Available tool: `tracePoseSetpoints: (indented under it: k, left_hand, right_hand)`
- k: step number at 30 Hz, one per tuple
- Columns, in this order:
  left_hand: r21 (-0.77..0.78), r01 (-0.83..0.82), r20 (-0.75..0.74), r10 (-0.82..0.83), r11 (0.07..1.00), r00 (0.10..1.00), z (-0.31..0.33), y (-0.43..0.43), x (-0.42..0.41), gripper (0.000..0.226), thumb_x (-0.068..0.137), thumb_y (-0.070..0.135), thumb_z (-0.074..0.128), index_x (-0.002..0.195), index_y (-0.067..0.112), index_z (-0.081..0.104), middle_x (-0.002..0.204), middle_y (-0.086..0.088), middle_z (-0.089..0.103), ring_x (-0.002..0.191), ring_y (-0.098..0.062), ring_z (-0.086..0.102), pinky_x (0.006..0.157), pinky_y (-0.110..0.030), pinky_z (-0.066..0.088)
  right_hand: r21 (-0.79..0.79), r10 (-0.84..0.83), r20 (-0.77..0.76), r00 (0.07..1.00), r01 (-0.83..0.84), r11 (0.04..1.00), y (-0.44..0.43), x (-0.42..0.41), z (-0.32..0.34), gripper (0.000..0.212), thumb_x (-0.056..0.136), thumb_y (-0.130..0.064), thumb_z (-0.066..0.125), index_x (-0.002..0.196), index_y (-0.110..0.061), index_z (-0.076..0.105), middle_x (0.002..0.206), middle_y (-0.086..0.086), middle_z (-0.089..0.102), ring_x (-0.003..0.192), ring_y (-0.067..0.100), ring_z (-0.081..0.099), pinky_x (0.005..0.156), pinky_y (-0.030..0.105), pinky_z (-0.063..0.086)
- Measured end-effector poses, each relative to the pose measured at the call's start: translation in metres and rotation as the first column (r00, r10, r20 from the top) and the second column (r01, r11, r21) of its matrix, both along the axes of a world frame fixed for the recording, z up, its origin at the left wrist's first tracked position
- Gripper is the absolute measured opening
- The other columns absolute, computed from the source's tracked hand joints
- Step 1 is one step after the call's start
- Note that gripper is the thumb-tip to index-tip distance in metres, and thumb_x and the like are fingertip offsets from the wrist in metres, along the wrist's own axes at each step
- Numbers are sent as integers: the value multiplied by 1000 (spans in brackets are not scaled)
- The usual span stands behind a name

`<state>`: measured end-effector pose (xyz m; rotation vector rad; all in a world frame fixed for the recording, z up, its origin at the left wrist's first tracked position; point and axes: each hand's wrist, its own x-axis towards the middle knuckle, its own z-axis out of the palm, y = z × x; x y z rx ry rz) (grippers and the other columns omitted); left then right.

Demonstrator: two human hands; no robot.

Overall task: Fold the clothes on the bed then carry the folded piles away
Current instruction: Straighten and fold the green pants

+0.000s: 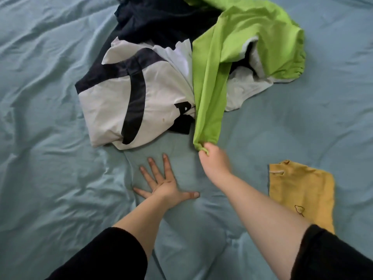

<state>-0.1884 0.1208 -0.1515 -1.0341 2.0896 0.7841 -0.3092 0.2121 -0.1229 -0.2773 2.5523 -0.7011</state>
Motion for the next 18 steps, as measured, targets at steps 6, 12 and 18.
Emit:
tracePoseSetpoints:
  k: [6, 12, 18]
  left_hand:
    - [100, -220, -228, 238, 970, 944, 22, -12, 15, 57, 92, 57, 36, 145, 55, 13, 161, 11, -8, 147, -18, -14, 112, -63, -5]
    - [388, -192, -470, 372, 902, 800, 65, 4, 18, 73, 88, 20, 51, 149, 43, 19, 130, 18, 44, 120, -8, 46, 102, -30, 39]
    - [419, -334, -468, 516, 844, 717, 94, -3, 27, 30, 79, 3, 37, 92, 9, 63, 72, -2, 55, 66, -17, 47, 59, -28, 38]
  right_hand:
    - [-23, -30, 294, 955, 38, 999, 35, 114, 8, 19, 91, -24, 56, 104, -16, 67, 109, 11, 70, 102, 33, 63, 75, 36, 46]
    - [-237, 95, 556, 826, 48, 970, 19, 194, 52, 30, 85, -15, 50, 76, -38, 66, 84, -4, 68, 77, 11, 54, 75, 32, 47]
    - [-270, 25, 823, 568, 352, 896, 52, 174, 83, 18, 86, -32, 69, 103, -27, 67, 96, -18, 70, 84, -9, 61, 76, 15, 45]
